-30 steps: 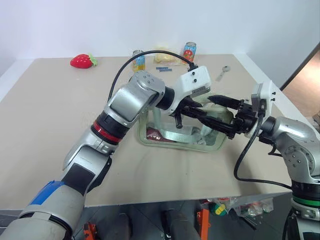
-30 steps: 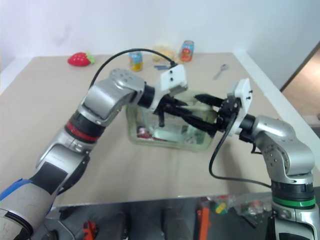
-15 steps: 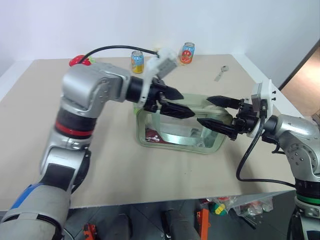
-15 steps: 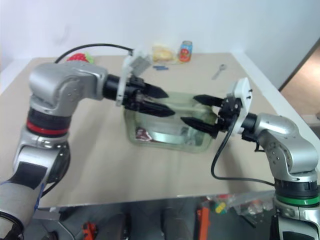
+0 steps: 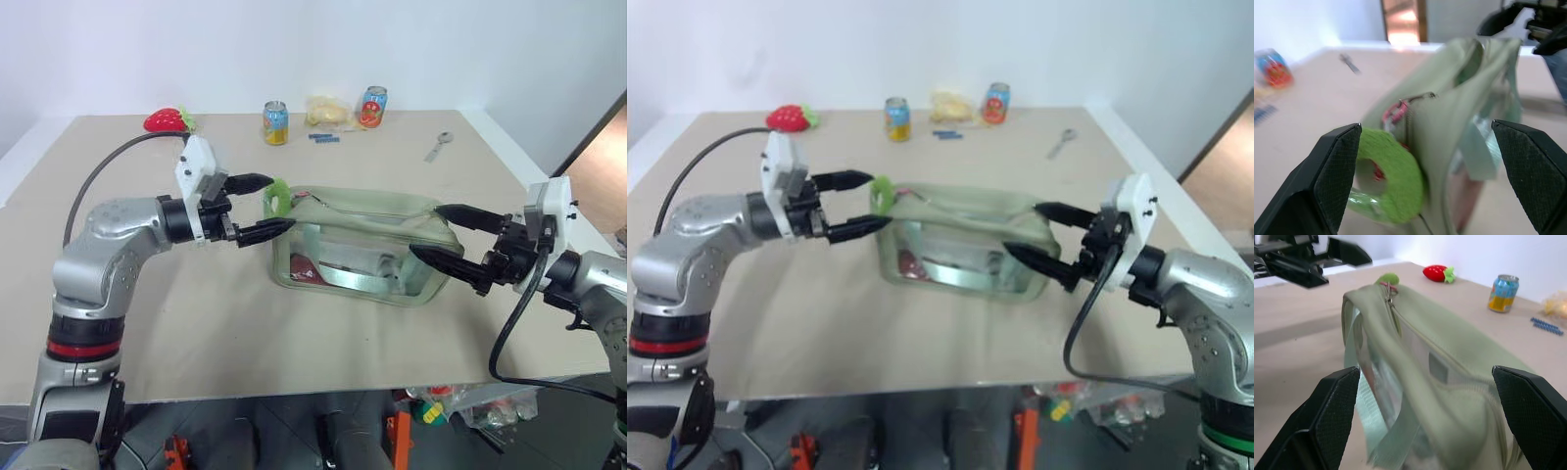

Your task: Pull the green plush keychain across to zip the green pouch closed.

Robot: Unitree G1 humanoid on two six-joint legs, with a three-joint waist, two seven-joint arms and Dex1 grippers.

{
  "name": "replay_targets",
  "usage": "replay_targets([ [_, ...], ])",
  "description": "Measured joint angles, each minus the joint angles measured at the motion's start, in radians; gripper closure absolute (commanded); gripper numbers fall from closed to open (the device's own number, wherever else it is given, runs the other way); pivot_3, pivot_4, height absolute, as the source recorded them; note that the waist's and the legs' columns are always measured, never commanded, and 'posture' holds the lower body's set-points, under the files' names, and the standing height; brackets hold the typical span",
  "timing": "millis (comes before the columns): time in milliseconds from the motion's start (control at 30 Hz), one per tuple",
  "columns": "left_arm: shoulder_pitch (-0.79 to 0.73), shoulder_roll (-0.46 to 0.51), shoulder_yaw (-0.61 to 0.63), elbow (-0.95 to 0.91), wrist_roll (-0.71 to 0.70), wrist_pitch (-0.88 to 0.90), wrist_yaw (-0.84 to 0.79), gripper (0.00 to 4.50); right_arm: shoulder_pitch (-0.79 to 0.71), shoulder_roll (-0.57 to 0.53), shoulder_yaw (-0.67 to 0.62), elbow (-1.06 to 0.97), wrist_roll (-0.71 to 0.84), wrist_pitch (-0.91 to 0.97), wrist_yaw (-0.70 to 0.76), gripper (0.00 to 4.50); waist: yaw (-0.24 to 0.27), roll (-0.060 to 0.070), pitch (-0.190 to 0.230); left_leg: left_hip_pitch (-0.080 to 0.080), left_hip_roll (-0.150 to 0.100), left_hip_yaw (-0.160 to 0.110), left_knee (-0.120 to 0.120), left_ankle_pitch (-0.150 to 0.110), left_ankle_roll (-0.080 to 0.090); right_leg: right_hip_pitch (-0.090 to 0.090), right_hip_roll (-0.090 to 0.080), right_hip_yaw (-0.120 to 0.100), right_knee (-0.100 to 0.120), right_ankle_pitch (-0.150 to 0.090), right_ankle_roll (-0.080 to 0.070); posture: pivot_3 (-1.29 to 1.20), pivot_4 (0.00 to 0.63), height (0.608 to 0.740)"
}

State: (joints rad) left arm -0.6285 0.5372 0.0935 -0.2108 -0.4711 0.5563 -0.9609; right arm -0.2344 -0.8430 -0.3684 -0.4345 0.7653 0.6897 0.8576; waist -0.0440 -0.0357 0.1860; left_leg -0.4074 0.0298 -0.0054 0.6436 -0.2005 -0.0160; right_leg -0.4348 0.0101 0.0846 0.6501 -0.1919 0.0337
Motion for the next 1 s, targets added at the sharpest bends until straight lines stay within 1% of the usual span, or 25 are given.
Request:
replay_targets([
  [133,0.021,0.002,0.031,-0.016,-0.010,-0.038,0.036,0.07,0.025,-0.001,-0.019,-0.038,0.031,0.026,-0.032,0.00,-0.001,0.000,0.000,0.000,0.000,0.000,0.001,0.000,0.000,0.000,0.000,0.000,0.000,0.000,0.000,0.00,0.150,0.740],
  [233,0.054,0.030,0.044,-0.019,-0.017,-0.037,0.059,0.07,0.061,0.000,-0.033,-0.053,0.037,0.039,-0.073,0.00,-0.003,0.000,0.000,0.001,0.000,0.000,0.001,0.000,0.000,0.000,0.001,0.000,0.000,0.000,0.000,0.00,0.150,0.740],
  [333,0.064,0.040,0.045,-0.020,-0.019,-0.037,0.068,0.00,0.078,0.006,-0.034,-0.054,0.037,0.050,-0.105,0.74,-0.003,0.000,0.000,0.000,0.000,0.000,0.001,0.000,0.000,0.000,0.001,0.000,0.000,0.000,0.000,0.00,0.150,0.740],
  [467,0.055,0.040,0.044,-0.020,-0.020,-0.038,0.084,0.00,0.080,0.007,-0.033,-0.054,0.036,0.058,-0.142,2.10,-0.003,0.000,0.000,0.000,0.000,0.000,0.001,0.000,0.000,0.000,0.000,0.000,0.000,0.000,0.000,0.00,0.150,0.740],
  [500,0.049,0.040,0.043,-0.020,-0.020,-0.038,0.086,0.00,0.081,0.007,-0.033,-0.054,0.036,0.058,-0.147,2.35,-0.003,0.000,0.000,0.000,0.000,0.000,0.001,0.000,0.000,0.000,0.000,0.000,0.000,0.000,0.000,0.00,0.150,0.740],
  [533,0.044,0.040,0.042,-0.019,-0.021,-0.038,0.089,0.00,0.082,0.007,-0.033,-0.054,0.036,0.058,-0.150,2.84,-0.003,0.000,0.000,0.000,0.000,0.000,0.001,0.000,0.000,0.000,0.001,0.000,0.000,0.000,0.000,0.00,0.150,0.740],
  [633,0.037,0.040,0.042,-0.016,-0.032,-0.036,0.095,0.00,0.092,0.007,-0.033,-0.055,0.036,0.058,-0.164,3.83,-0.003,0.000,0.000,0.000,0.000,0.000,0.000,0.000,0.000,0.000,0.001,0.000,0.000,0.000,0.000,0.00,0.150,0.740],
  [667,0.037,0.040,0.042,-0.014,-0.039,-0.034,0.099,0.00,0.099,0.007,-0.033,-0.055,0.035,0.058,-0.164,4.03,-0.003,0.000,0.000,0.000,0.000,0.000,0.000,0.000,0.000,0.000,0.001,0.000,0.000,0.000,0.000,0.00,0.150,0.740],
  [700,0.037,0.040,0.044,-0.009,-0.049,-0.029,0.101,0.00,0.108,0.006,-0.033,-0.055,0.034,0.058,-0.163,4.48,-0.003,0.000,0.000,0.000,0.000,0.000,0.000,0.000,0.000,0.000,0.001,0.000,0.000,0.000,0.000,0.00,0.150,0.740],
  [800,0.036,0.044,0.061,-0.003,-0.081,-0.006,0.102,0.00,0.110,0.006,-0.033,-0.055,0.032,0.053,-0.161,4.48,-0.004,0.000,0.000,0.000,0.000,0.000,0.000,0.000,0.000,-0.001,0.001,0.000,0.000,0.000,0.000,0.00,0.150,0.740],
  [867,0.034,0.071,0.078,0.005,-0.112,0.028,0.100,0.00,0.110,0.000,-0.029,-0.055,0.021,0.041,-0.153,4.48,-0.004,0.000,0.000,0.000,0.000,0.000,0.000,0.000,0.000,-0.001,0.001,0.000,0.000,0.000,0.000,0.00,0.150,0.740],
  [933,0.037,0.120,0.102,0.036,-0.150,0.082,0.076,0.00,0.108,-0.005,-0.017,-0.054,-0.004,0.012,-0.130,4.48,-0.005,0.000,0.000,0.000,0.000,0.000,-0.001,0.000,0.000,-0.001,0.001,0.000,0.000,0.000,0.000,0.00,0.150,0.740],
  [1000,0.054,0.152,0.110,0.058,-0.160,0.098,0.056,0.00,0.100,-0.021,0.005,-0.051,-0.029,-0.019,-0.097,4.48,-0.005,0.000,0.000,0.000,0.000,0.001,-0.001,0.000,0.000,-0.001,0.001,0.000,0.000,0.000,0.000,0.00,0.150,0.740],
])
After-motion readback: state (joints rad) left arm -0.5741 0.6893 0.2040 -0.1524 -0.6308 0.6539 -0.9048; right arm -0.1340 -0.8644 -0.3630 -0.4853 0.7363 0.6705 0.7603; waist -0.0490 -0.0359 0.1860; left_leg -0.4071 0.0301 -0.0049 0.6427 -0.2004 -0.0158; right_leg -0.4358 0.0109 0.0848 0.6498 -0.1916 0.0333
